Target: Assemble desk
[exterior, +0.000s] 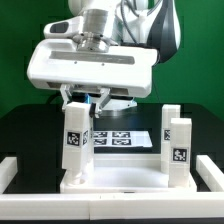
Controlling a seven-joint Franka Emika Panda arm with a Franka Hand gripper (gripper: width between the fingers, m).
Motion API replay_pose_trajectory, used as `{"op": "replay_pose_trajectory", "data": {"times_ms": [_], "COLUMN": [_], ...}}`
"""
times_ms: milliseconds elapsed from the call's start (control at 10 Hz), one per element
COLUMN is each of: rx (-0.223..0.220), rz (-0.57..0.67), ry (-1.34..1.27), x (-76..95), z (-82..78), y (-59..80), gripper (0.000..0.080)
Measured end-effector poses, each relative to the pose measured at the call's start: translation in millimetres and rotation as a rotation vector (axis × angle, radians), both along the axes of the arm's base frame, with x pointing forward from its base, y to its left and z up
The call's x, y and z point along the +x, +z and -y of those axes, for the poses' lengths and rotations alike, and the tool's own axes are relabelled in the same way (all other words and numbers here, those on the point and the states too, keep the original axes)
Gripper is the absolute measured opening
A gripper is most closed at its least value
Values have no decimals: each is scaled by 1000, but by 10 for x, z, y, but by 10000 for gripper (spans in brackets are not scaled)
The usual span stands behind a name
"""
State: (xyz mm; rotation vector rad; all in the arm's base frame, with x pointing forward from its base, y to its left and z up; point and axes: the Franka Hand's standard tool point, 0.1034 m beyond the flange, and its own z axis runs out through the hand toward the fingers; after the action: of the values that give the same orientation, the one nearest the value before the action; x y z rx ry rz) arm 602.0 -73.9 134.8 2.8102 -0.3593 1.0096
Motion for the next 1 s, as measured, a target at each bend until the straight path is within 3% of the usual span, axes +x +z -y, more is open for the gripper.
{"op": "replay_pose_trajectory", "data": {"times_ms": [100,300,400,500,1000], "rx": [12,21,21,21,21], "rz": [-14,-38,-39,-39,-41], "ry": [-4,-1,-1,-1,-1], "x": [1,-20,-21,-22,-26], "z": [9,-8,-8,-8,-7], "y": [2,-45,-48,-50,-61], "gripper": [287,523,523,624,649]}}
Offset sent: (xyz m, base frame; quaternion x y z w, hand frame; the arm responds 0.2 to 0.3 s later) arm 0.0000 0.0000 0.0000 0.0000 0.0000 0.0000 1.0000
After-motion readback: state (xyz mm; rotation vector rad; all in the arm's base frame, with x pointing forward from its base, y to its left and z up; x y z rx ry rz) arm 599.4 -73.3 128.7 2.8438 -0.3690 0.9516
